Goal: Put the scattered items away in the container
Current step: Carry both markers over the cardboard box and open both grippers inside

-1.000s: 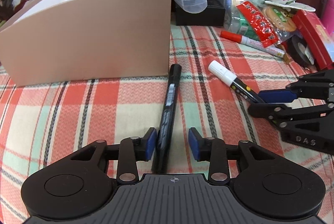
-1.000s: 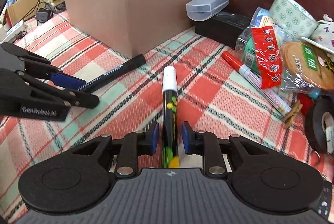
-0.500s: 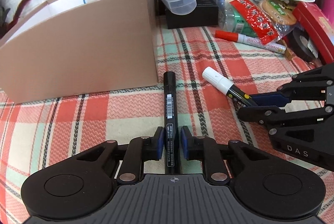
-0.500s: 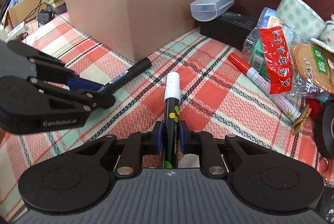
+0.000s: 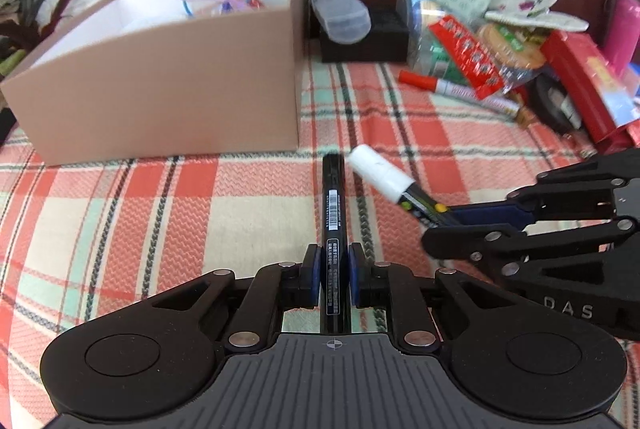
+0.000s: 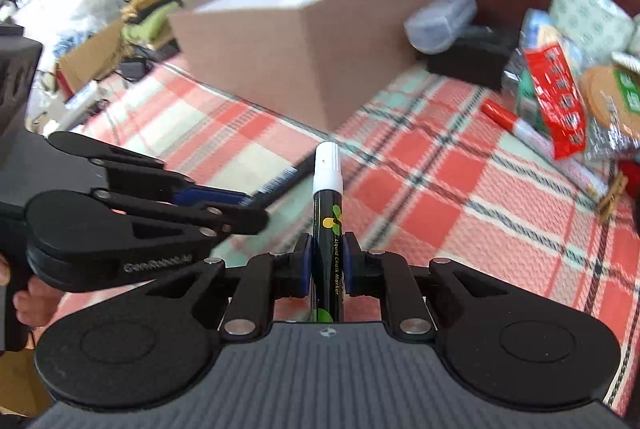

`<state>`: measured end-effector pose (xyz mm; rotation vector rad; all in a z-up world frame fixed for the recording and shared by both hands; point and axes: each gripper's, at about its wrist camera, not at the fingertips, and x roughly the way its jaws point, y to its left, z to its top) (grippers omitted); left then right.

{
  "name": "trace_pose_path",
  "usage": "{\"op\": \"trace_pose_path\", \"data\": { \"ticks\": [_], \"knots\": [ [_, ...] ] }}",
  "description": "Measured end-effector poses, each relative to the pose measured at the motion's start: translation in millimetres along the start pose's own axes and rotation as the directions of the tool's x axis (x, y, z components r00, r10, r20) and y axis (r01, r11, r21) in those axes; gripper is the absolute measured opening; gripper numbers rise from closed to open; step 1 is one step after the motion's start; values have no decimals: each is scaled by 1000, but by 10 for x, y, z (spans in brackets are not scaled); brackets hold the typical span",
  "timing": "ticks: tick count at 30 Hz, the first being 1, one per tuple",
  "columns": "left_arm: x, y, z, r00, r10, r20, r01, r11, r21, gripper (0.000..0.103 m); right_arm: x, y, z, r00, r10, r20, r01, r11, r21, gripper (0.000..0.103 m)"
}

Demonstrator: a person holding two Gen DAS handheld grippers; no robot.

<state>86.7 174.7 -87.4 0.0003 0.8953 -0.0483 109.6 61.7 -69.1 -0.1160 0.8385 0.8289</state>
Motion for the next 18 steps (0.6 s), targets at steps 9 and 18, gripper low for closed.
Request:
{"op": "trace_pose_path", "data": {
  "ticks": [9,18],
  "knots": [
    [-482,144,177,993,26,114,-23,999,-25,10,-187,284,323,996,59,68,-54,996,-74,18],
    [-851,433,665,969,98,229,-97,995,-16,10,-243,468,959,989,70,129,-52,989,-139,18]
  ]
}}
